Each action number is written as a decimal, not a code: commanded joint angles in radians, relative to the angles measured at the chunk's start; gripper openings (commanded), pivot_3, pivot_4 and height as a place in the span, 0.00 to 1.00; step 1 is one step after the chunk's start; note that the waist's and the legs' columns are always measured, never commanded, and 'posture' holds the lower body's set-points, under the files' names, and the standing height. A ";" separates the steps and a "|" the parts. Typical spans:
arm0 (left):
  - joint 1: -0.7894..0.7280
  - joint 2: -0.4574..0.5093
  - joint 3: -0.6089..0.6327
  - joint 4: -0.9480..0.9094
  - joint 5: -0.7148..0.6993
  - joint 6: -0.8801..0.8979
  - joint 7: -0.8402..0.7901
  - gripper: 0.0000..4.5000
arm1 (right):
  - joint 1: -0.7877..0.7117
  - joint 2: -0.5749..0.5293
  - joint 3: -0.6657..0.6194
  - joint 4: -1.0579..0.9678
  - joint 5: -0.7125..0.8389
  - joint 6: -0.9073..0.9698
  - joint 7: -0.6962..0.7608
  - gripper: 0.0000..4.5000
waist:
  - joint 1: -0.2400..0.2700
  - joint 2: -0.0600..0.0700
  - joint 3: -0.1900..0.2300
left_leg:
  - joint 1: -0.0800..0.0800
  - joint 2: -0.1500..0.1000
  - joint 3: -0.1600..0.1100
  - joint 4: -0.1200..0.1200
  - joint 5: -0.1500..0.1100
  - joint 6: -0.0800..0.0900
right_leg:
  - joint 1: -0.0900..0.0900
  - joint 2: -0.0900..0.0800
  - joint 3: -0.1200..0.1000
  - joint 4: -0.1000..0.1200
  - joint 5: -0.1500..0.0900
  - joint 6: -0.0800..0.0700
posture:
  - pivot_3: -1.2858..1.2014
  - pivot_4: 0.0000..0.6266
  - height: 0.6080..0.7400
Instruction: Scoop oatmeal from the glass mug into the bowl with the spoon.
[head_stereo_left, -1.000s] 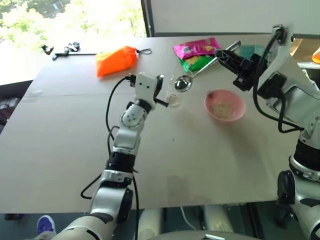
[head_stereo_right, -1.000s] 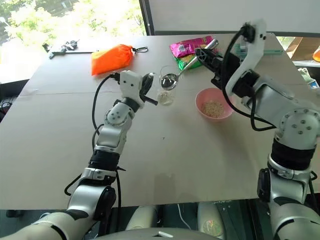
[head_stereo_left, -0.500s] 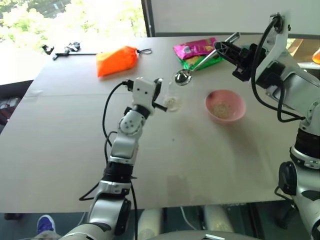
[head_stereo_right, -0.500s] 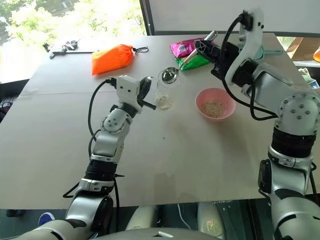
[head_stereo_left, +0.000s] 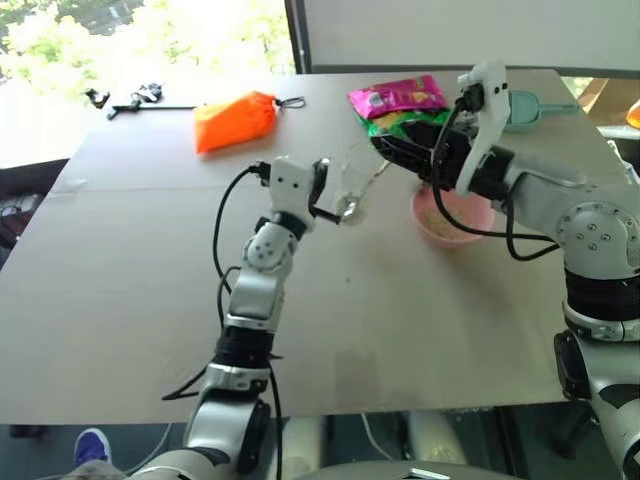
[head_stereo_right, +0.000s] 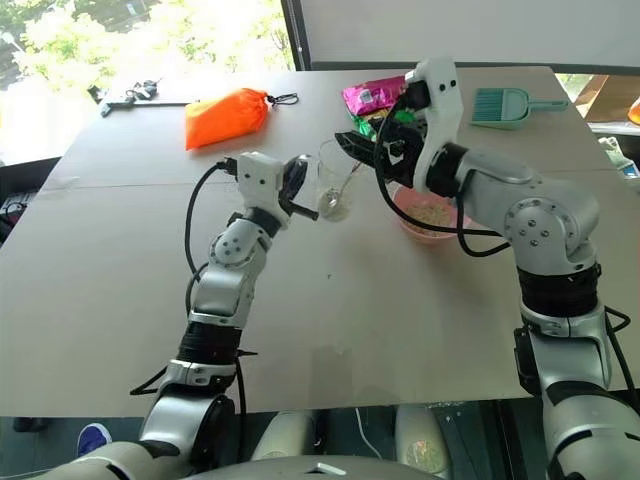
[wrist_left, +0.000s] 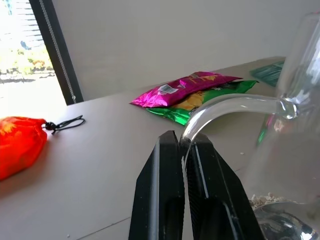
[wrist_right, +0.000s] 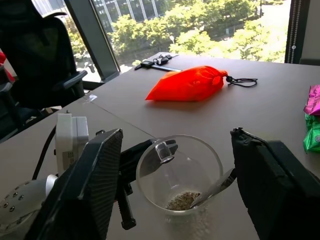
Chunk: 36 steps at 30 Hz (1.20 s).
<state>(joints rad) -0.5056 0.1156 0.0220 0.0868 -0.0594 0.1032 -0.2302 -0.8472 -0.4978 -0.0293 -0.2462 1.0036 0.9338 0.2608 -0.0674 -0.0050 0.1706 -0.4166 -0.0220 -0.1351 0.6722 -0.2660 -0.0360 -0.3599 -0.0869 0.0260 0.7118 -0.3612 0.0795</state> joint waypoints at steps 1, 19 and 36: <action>0.030 -0.012 0.091 -0.076 -0.089 0.023 0.037 0.00 | 0.008 -0.050 -0.162 -0.071 0.074 -0.030 0.053 0.98 | 0.000 0.000 0.000 | 0.000 0.000 0.000 0.000 0.000 0.000 | 0.000 0.000 0.000 0.000 0.000 0.000 | 0.52 0.24 1.00; 0.138 0.043 0.224 0.027 -0.160 -0.121 0.034 0.20 | 0.874 -0.141 -0.288 -0.213 -0.450 -0.613 0.388 1.00 | 0.025 -0.004 -0.002 | 0.007 0.000 0.001 0.000 0.000 0.000 | 0.006 0.000 0.000 -0.001 0.000 0.000 | 0.52 0.24 1.00; 0.519 0.174 0.260 -0.446 -0.308 0.157 -0.058 0.90 | 0.954 -0.209 -0.347 -0.122 -0.462 -0.739 0.590 1.00 | 0.029 -0.003 -0.002 | 0.020 0.001 0.000 -0.005 0.000 0.001 | 0.020 0.000 0.001 -0.007 0.000 0.001 | 0.52 0.24 1.00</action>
<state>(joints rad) -0.0055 0.2669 0.2428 -0.2887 -0.3440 0.2495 -0.2717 0.0992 -0.6922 -0.3327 -0.3451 0.5177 0.1942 0.8316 -0.0382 -0.0085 0.1685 -0.3969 -0.0210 -0.1348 0.6670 -0.2662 -0.0353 -0.3400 -0.0865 0.0269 0.7037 -0.3610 0.0800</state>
